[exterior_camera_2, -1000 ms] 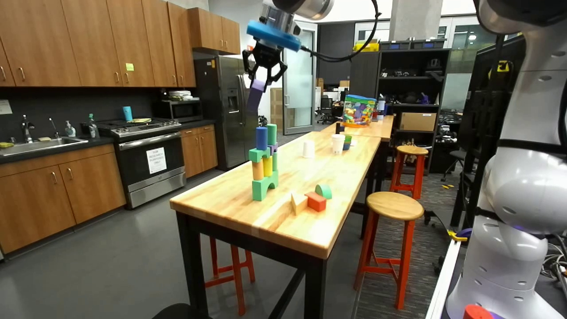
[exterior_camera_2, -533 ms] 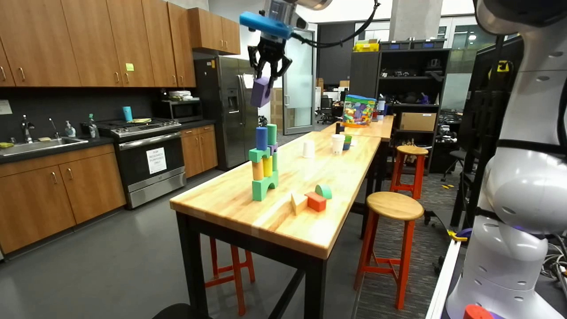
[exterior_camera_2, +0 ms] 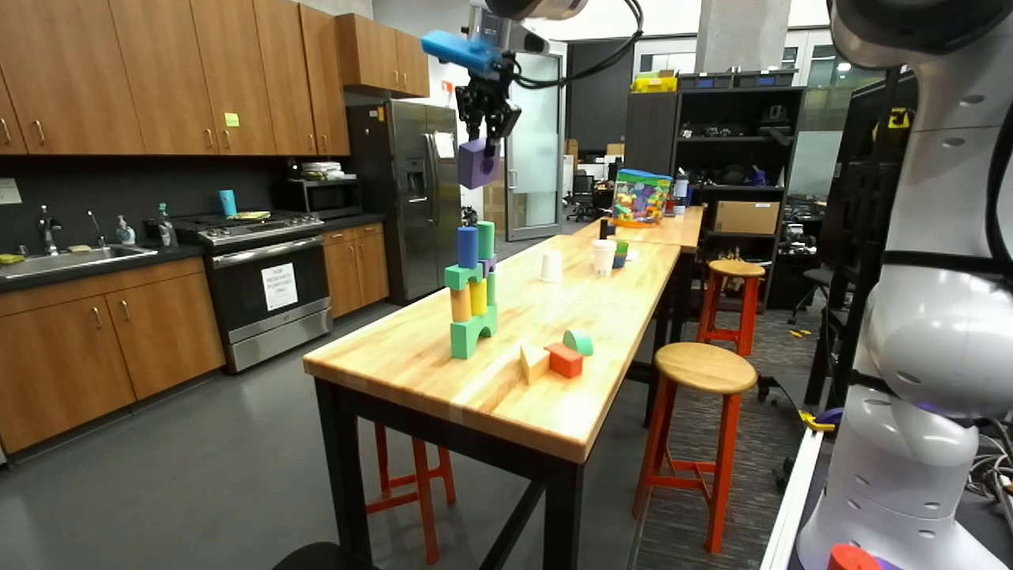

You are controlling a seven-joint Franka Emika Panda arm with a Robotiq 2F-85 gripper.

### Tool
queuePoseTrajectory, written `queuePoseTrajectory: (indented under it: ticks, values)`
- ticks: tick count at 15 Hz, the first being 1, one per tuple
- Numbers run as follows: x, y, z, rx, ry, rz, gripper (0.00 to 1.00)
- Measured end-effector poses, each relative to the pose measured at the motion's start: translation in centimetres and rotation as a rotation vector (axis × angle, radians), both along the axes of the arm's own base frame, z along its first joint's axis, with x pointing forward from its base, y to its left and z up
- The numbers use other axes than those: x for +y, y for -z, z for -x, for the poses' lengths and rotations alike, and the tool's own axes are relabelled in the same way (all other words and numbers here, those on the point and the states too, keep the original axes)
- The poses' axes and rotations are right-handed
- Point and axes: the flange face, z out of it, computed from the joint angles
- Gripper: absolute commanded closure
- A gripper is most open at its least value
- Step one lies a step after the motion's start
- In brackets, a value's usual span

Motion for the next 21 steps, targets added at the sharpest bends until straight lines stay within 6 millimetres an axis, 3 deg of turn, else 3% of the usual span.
queuePoseTrajectory:
  ticks: [3, 4, 10, 16, 17, 21]
  values:
    - [0.0, -0.1, 0.0, -0.002, 0.005, -0.002, 0.6]
    - [0.0, -0.1, 0.0, -0.002, 0.005, -0.002, 0.85]
    - [-0.2, 0.5, -0.1, 0.02, 0.005, 0.0, 0.85]
    - [-0.3, 1.0, -1.1, 0.153, -0.077, -0.065, 0.85]
    - [-0.3, 0.8, -1.3, 0.175, -0.093, -0.069, 0.6]
    - [0.1, 0.2, -2.1, 0.2, -0.114, -0.067, 0.6]
